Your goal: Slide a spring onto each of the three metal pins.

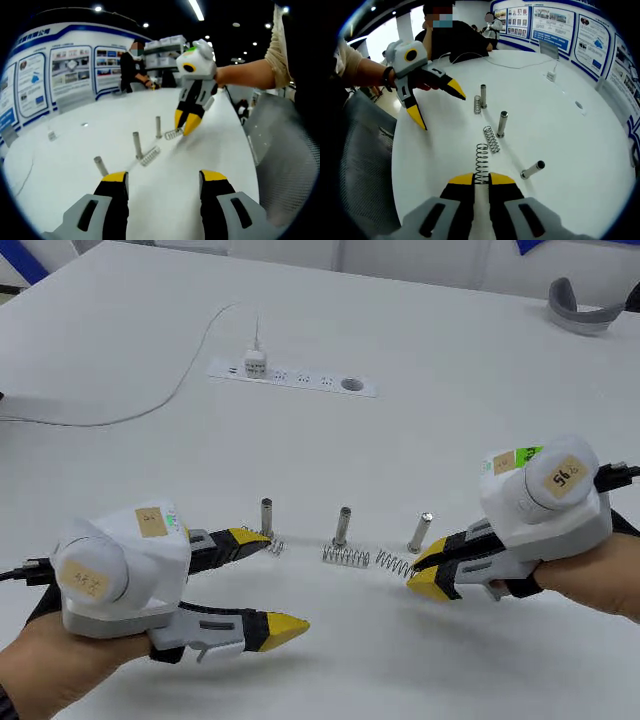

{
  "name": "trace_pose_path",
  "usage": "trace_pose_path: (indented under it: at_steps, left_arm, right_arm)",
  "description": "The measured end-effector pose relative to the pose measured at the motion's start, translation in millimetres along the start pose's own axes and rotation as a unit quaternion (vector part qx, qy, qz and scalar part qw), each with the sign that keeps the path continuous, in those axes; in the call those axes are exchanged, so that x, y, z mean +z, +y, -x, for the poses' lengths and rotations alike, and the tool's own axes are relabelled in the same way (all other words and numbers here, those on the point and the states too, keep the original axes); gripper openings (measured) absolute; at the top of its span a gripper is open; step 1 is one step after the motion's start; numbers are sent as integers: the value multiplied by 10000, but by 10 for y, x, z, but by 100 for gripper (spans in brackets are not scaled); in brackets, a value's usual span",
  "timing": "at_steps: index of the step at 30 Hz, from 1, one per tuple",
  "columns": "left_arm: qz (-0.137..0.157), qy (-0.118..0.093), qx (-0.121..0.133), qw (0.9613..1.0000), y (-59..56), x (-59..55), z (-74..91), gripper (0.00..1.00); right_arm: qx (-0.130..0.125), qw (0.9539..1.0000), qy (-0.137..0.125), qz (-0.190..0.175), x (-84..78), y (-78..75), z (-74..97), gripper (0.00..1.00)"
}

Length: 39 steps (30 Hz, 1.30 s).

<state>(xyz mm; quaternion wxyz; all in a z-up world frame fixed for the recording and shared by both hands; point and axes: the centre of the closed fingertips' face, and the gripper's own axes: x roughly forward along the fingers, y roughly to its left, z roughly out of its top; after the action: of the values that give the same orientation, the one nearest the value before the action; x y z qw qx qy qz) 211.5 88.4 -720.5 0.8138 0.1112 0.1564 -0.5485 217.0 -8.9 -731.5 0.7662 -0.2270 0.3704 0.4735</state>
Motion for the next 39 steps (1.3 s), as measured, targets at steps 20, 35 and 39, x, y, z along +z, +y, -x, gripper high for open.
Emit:
trace_pose_path:
  at_steps: [20, 35, 39]
  left_arm:
    - [-423, -89, -468, 9980, -259, 131, -302, 38]
    - [-1021, 63, -667, 9925, -392, 97, -409, 20]
    - [-1155, 121, -697, 9908, -425, 74, -424, 15]
  right_arm:
    - [552, 9947, 173, 849, 205, 308, -106, 11]
    - [943, 9860, 496, 1285, 127, 461, -145, 11]
    - [994, 9846, 531, 1335, 128, 484, -155, 11]
